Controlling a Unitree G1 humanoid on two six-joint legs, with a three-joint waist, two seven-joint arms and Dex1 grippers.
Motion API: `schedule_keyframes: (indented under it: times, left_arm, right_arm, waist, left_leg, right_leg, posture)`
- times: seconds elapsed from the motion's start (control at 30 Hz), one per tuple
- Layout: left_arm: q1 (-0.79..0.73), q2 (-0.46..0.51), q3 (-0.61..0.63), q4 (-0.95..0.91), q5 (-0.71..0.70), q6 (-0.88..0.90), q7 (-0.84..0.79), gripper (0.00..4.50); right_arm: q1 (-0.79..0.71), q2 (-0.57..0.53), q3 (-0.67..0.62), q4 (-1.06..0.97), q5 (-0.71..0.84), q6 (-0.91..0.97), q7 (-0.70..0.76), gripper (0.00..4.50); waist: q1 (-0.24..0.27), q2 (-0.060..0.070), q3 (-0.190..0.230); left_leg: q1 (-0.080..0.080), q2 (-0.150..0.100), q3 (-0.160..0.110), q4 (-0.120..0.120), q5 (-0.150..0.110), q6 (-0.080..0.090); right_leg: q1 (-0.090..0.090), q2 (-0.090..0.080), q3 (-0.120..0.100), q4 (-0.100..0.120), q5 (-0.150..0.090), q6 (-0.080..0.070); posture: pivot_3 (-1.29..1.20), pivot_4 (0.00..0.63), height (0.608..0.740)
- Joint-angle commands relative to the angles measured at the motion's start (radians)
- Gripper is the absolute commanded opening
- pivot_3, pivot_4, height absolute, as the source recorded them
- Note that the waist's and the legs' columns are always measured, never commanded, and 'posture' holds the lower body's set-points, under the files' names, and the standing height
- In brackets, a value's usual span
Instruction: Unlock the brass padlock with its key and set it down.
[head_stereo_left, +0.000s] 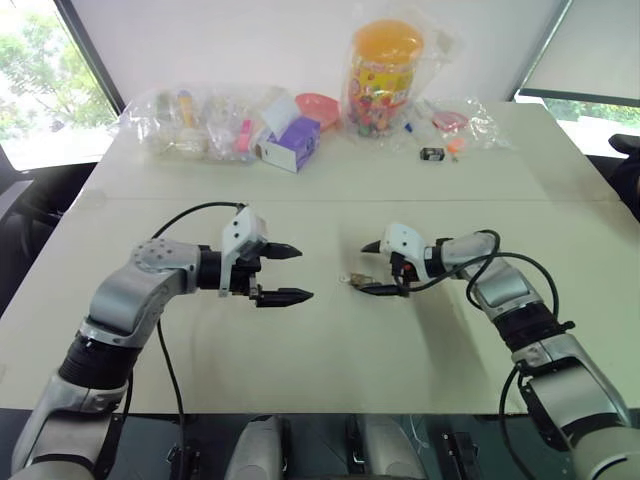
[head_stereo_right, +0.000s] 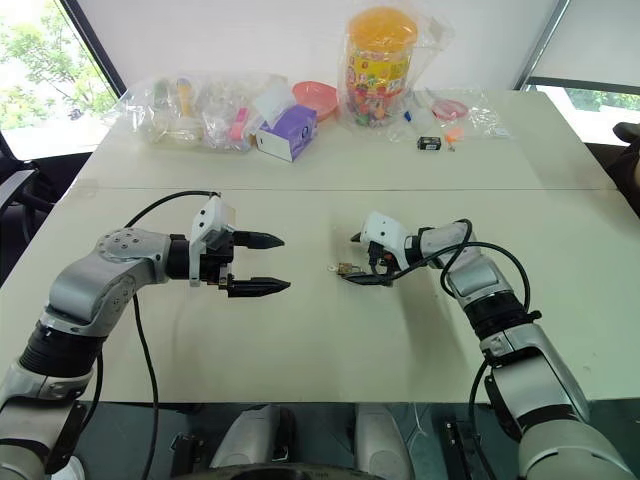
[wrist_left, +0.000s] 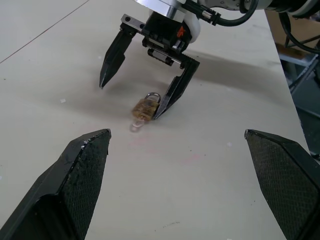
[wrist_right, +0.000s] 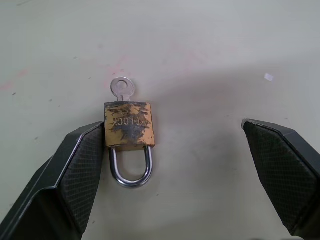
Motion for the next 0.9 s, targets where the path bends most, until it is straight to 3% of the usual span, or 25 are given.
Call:
schedule_keyframes:
  times: [0.03,0.2,0.47,0.6,0.8,0.9]
  left_arm:
    - [-0.012,0.008,0.02,-0.028,-0.01,-0.002,0.002,4.5]
    - [-0.018,0.006,0.016,-0.021,-0.005,-0.007,0.001,4.5]
    - [-0.026,0.001,0.013,0.0,-0.011,-0.001,-0.007,4.5]
    - [-0.043,-0.013,0.031,0.031,-0.039,0.03,-0.007,4.5]
    - [-0.112,-0.07,0.029,0.154,-0.075,0.079,-0.018,4.5]
    - [-0.169,-0.132,0.021,0.236,-0.087,0.093,-0.017,4.5]
  right_arm:
    - [-0.001,0.011,-0.005,0.014,-0.034,-0.001,-0.016,4.44]
    - [0.062,0.014,0.002,-0.075,-0.026,0.049,0.001,4.44]
    - [0.121,0.034,0.003,-0.164,-0.041,0.083,-0.03,0.69]
    - [0.151,0.016,0.007,-0.238,-0.088,0.063,-0.08,0.71]
    - [0.211,-0.072,-0.064,-0.47,-0.339,-0.223,-0.376,0.71]
    - [0.244,-0.122,-0.106,-0.622,-0.404,-0.306,-0.44,0.71]
  waist:
    - [0.0,0.0,0.0]
    - [0.001,0.0,0.0]
    - [-0.004,0.0,0.0]
    - [-0.003,0.0,0.0]
    - [0.005,0.0,0.0]
    - [0.006,0.0,0.0]
  left_leg:
    - [0.0,0.0,0.0,0.0,0.0,0.0]
    - [0.0,0.0,0.0,0.0,0.0,0.0]
    - [0.001,0.001,0.0,0.0,0.0,0.0]
    - [0.002,0.001,0.001,0.0,0.0,0.0]
    - [0.0,-0.001,0.001,0.0,0.0,0.0]
    - [-0.002,-0.002,0.001,0.0,0.0,-0.001]
  right_leg:
    - [0.0,0.0,0.0,0.0,0.0,0.0]
    - [0.0,0.0,0.0,0.0,0.0,0.0]
    - [0.0,0.0,0.0,0.001,0.0,0.0]
    - [0.0,0.0,0.0,0.001,0.0,0.0]
    - [-0.001,0.0,0.0,0.001,0.0,0.0]
    - [-0.002,-0.001,0.0,0.001,0.0,0.0]
  posture:
    - [0.0,0.15,0.74]
    - [0.0,0.15,0.74]
    - [0.0,0.15,0.74]
    - [0.0,0.15,0.74]
    - [0.0,0.15,0.74]
    - [0.0,0.15,0.74]
